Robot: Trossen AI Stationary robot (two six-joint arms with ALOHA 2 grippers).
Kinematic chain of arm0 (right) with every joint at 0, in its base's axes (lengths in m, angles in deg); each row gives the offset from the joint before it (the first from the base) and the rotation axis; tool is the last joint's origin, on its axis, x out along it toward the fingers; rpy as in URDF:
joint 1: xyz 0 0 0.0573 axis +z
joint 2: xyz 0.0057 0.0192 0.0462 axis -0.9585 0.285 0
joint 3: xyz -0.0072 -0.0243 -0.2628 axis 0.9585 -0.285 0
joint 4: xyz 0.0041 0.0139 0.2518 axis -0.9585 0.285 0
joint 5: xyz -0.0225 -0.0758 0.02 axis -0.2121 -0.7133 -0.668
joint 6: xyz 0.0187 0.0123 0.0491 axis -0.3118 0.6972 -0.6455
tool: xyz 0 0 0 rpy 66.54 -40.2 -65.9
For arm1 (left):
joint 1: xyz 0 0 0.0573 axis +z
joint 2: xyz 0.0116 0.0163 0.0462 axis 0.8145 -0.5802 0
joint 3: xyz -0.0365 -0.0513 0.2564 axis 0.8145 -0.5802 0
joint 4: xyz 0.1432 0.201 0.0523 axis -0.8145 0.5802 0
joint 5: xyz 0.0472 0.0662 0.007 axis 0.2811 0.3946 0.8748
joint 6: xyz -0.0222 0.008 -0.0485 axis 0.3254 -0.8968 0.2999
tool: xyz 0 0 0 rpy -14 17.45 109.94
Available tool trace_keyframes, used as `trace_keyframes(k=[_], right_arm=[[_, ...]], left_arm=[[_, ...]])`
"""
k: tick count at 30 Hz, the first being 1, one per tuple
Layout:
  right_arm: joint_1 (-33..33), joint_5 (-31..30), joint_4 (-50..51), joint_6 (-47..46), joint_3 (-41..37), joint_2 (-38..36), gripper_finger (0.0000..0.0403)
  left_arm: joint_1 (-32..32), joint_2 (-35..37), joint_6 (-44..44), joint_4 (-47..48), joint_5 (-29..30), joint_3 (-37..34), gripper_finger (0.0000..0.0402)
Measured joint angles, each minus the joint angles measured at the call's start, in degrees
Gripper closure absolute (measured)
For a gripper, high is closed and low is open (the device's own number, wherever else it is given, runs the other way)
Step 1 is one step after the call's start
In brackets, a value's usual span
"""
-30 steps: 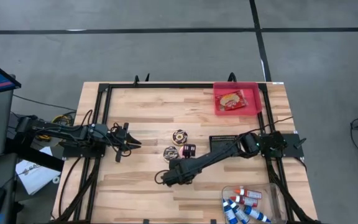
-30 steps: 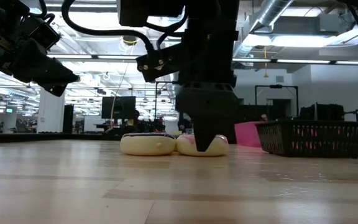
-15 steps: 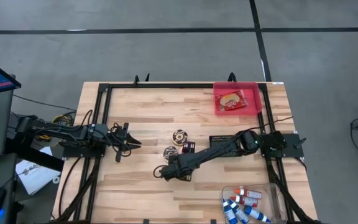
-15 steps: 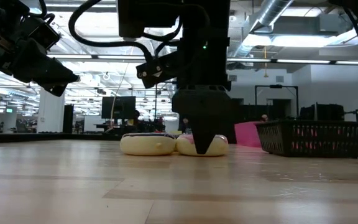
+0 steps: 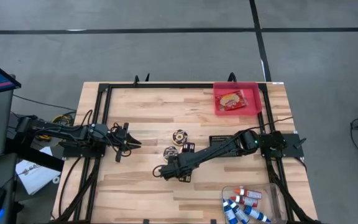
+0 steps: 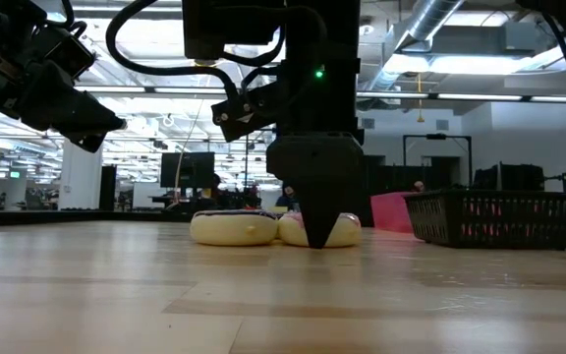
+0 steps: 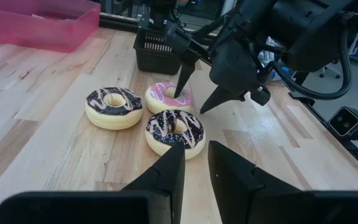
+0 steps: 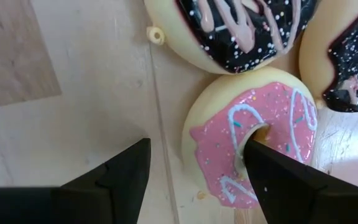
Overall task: Pick & Place Food Item
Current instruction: Put the pink donut into the black bin
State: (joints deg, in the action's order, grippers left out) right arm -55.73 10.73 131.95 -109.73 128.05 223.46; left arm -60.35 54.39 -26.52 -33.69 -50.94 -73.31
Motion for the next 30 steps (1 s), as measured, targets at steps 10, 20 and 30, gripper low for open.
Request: trace_keyframes(k=[10,20,30], right_arm=[[-0.01,0.00,0.02,-1.10,0.00,0.00,0.0180],[-0.21,-0.28,0.61,-1.73,0.00,0.00,0.0272],[1.02,-2.59,2.17,-4.51,-0.01,-0.16,0.0300]], left_arm=[[0.01,0.01,0.00,0.00,0.01,0.00,0.0334],[-0.01,0.00,0.00,0.00,0.00,0.00,0.0334],[0.00,-0.01,0.00,0.00,0.00,0.00,0.0334]])
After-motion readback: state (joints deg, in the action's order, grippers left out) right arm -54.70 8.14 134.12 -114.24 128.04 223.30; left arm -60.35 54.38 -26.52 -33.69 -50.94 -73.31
